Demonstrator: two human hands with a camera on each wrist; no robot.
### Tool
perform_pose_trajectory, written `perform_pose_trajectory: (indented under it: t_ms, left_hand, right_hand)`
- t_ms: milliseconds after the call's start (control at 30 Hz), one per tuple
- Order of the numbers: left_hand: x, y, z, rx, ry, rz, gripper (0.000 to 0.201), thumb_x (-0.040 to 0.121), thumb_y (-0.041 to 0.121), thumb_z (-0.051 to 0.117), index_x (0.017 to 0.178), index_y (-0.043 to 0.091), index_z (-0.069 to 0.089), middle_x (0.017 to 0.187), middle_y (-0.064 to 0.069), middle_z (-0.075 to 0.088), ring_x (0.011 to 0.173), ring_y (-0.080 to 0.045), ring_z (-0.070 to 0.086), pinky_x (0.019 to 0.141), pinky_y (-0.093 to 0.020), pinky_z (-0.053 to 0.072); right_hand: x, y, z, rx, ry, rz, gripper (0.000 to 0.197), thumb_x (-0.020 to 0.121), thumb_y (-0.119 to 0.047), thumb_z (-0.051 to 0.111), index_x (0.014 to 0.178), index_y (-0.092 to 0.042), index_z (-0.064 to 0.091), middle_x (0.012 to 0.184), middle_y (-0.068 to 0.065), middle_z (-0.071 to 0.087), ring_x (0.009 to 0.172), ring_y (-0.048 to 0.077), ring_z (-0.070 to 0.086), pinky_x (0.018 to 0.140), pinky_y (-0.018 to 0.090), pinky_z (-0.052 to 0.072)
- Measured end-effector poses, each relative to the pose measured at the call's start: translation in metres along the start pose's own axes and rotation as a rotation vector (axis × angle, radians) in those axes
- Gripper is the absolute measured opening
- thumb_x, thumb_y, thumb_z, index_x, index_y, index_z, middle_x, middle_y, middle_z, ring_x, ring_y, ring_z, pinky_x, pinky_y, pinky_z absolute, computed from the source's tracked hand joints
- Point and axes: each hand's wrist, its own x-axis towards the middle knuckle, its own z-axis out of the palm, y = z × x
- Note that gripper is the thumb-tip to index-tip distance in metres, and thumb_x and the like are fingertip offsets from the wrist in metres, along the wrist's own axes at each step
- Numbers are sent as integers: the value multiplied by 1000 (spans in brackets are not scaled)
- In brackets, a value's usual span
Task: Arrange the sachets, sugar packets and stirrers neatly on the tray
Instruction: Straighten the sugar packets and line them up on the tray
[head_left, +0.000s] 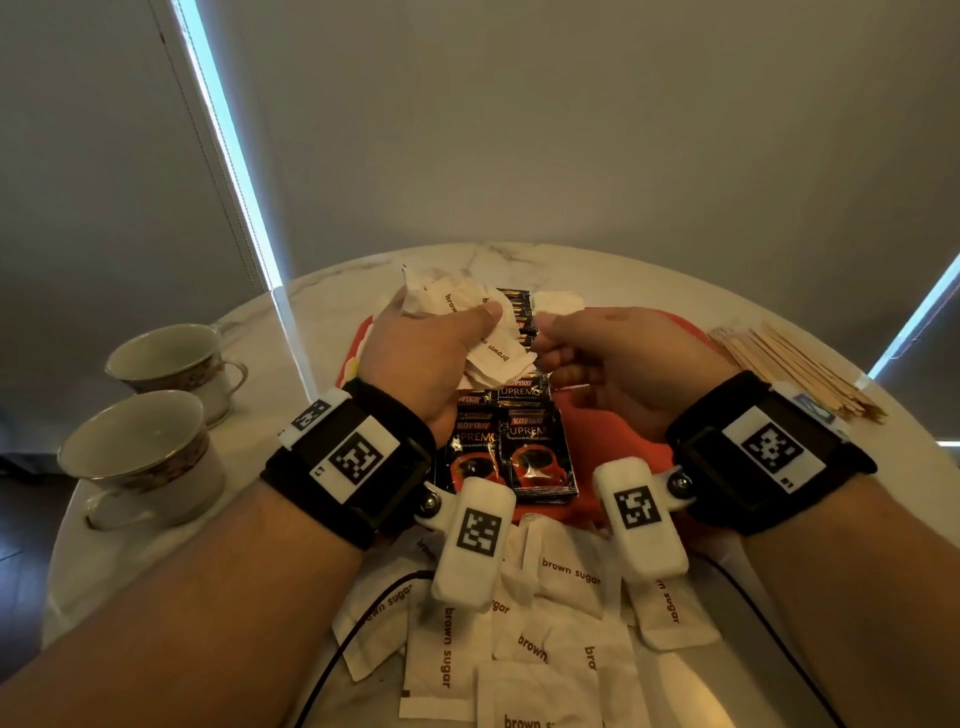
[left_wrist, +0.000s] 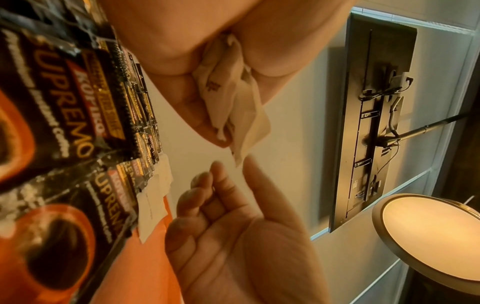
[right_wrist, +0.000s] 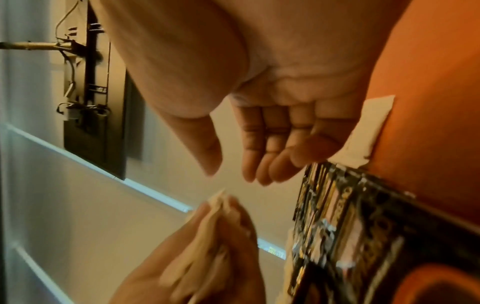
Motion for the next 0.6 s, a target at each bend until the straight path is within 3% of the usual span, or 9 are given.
perform_pose_trajectory:
  t_ms: [67, 167, 300, 400, 500, 600]
  left_hand:
    - [-2, -1, 1, -15, 8, 14, 36, 90, 0, 75, 124, 6, 65, 105, -15, 78, 92, -31, 78, 80, -52, 64]
    - [-3, 1, 2, -69, 28, 4, 33, 91, 2, 74, 123, 7, 66, 102, -15, 79, 91, -33, 78, 80, -53, 63]
    - [-1, 6, 2, -160, 66, -73, 28, 91, 3, 73, 118, 3, 66, 97, -16, 79, 86, -33, 79, 74, -51, 64]
    - [0, 7, 1, -161, 43, -91, 27, 92, 5, 73, 118, 2, 65, 98, -17, 79, 88, -35, 79, 79, -55, 63]
    - [-4, 4, 3, -110, -40, -83, 23, 93, 5, 72, 114, 1, 67, 101, -19, 78, 93, -36, 78, 83, -54, 62]
    - [-5, 1, 3, -35, -112, -41, 42, 85, 0, 78, 124, -3, 63, 110, -24, 76, 99, -42, 76, 90, -61, 59]
  right_hand:
    - [-5, 1, 7, -79, -64, -43, 28, 84, -28, 79, 98, -4, 72, 75, 1, 67, 64, 11, 58, 62, 26, 48]
    - [-6, 2, 10, -66, -8, -122, 26, 85, -17, 78, 101, 2, 70, 76, 2, 71, 65, 12, 61, 62, 27, 52]
    - [-7, 0, 10, 40, 51, -156, 8, 89, -10, 74, 89, -5, 69, 77, 8, 71, 65, 17, 62, 60, 28, 54]
    - [-6, -1, 11, 178, 108, -160, 8, 92, -7, 70, 88, -6, 64, 85, 14, 74, 72, 24, 68, 65, 36, 58]
    - [-4, -1, 11, 289, 168, -173, 8, 93, 0, 65, 91, -5, 59, 80, 12, 75, 69, 24, 72, 61, 34, 61]
    - [-4, 0, 9, 244, 147, -195, 18, 88, 11, 62, 98, -5, 61, 76, 10, 72, 66, 22, 71, 61, 35, 60]
